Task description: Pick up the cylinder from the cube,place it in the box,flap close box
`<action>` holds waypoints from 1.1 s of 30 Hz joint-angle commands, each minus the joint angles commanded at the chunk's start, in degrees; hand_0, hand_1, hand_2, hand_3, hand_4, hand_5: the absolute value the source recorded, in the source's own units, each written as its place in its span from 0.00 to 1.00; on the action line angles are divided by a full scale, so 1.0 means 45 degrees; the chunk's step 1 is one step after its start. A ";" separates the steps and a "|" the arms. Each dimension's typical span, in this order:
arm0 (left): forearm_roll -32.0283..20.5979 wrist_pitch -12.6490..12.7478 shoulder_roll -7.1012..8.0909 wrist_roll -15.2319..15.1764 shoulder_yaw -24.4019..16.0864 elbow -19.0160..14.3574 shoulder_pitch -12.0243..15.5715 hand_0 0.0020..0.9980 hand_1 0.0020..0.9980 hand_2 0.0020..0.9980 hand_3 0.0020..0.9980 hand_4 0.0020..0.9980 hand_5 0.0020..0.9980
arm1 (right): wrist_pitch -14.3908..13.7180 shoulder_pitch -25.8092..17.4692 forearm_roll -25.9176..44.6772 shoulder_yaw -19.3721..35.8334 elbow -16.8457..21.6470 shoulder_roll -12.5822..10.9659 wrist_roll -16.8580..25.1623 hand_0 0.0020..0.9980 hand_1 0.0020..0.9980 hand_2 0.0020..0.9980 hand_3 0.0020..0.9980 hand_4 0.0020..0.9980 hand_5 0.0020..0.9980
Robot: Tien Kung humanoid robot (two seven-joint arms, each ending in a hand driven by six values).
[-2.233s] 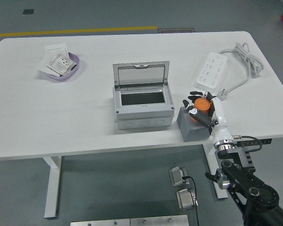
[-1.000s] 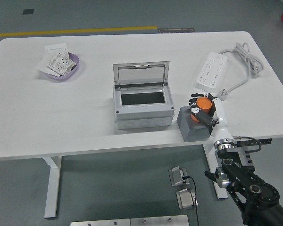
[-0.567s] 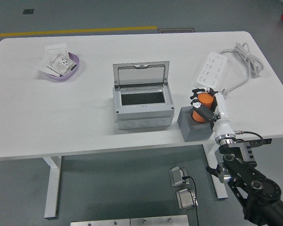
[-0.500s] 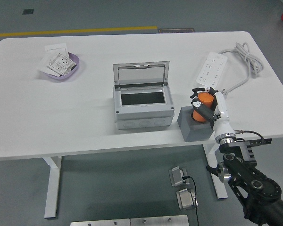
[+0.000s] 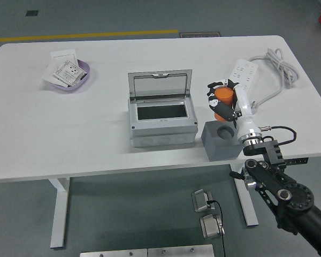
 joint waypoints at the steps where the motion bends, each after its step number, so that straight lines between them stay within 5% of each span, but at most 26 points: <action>1: 0.0034 -0.0007 0.0005 0.0029 -0.0068 0.0000 0.0008 0.78 0.78 0.75 0.59 0.70 0.08 | -0.0137 0.0208 -0.0364 -0.0178 0.0014 0.0009 -0.0238 0.26 0.21 0.24 0.24 0.00 0.00; 8: 0.0618 -0.0100 0.0067 0.0461 -0.1069 0.0000 0.0092 0.78 0.78 0.75 0.59 0.70 0.08 | -0.0572 0.1768 -0.3148 -0.1753 -0.0104 0.0225 -0.2168 0.22 0.21 0.24 0.24 0.00 0.00; 9: 0.0713 -0.0113 0.0088 0.0534 -0.1220 0.0000 0.0101 0.78 0.78 0.75 0.59 0.70 0.08 | -0.0586 0.1940 -0.3487 -0.1974 -0.0120 0.0288 -0.2410 0.12 0.19 0.24 0.24 0.00 0.00; 14: 0.0969 -0.0158 0.0193 0.0776 -0.1666 0.0000 0.0119 0.78 0.78 0.75 0.59 0.70 0.08 | -0.0621 0.2575 -0.5037 -0.2998 -0.0177 0.0635 -0.3394 0.12 0.19 0.24 0.24 0.00 0.00; 22: 0.0946 -0.0183 0.0247 0.0865 -0.1708 0.0000 0.0065 0.78 0.78 0.75 0.59 0.70 0.08 | -0.0438 0.3264 -0.5951 -0.4237 -0.0662 0.0936 -0.3738 0.06 0.17 0.23 0.24 0.00 0.00; 33: 0.1138 -0.0231 0.0360 0.1029 -0.1885 0.0000 -0.0049 0.78 0.78 0.75 0.59 0.70 0.08 | 0.0114 0.4785 -0.5769 -0.6063 -0.2430 0.1373 -0.3863 0.06 0.17 0.23 0.24 0.00 0.00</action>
